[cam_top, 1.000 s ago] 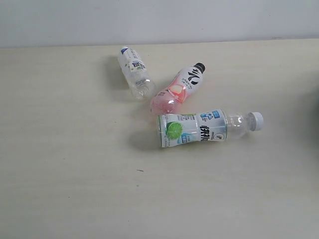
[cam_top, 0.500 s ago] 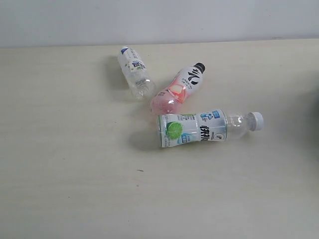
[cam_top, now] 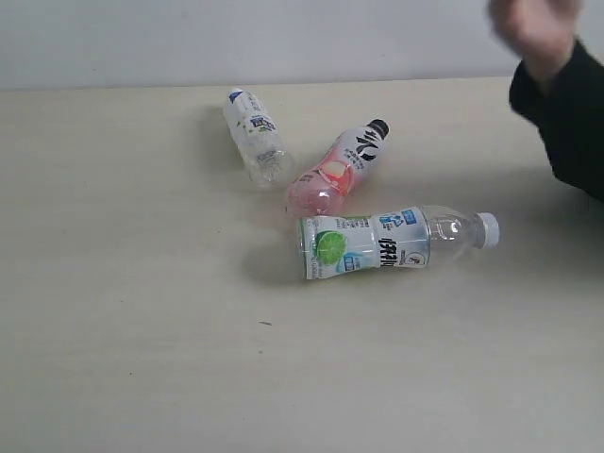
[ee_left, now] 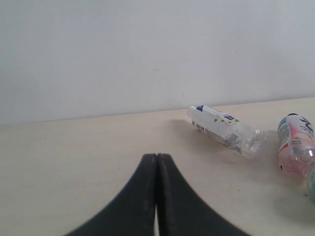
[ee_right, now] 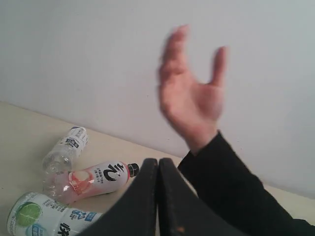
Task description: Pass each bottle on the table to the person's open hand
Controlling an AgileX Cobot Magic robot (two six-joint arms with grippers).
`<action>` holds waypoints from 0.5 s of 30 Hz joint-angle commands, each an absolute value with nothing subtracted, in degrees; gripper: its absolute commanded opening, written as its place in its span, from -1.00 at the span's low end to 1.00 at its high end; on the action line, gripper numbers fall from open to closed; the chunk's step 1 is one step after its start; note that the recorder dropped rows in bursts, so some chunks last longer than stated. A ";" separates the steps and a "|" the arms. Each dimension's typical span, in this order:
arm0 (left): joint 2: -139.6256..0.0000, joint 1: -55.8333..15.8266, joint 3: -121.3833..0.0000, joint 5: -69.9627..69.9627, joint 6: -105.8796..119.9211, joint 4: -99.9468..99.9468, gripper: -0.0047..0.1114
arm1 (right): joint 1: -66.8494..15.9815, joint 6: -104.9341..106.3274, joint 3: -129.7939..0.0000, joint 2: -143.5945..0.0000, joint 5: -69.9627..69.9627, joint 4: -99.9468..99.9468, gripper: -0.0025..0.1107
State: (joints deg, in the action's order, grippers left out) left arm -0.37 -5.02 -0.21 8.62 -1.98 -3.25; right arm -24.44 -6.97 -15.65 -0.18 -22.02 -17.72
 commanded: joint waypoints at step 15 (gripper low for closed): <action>0.00 -5.26 0.00 8.03 -1.87 -2.77 -0.92 | -26.05 -5.79 -18.10 -8.56 -20.52 -18.31 -0.96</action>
State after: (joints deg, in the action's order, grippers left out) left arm -0.37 -5.02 -0.21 8.62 -1.98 -3.25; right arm -25.03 -6.36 -16.75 -5.07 -20.12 -17.83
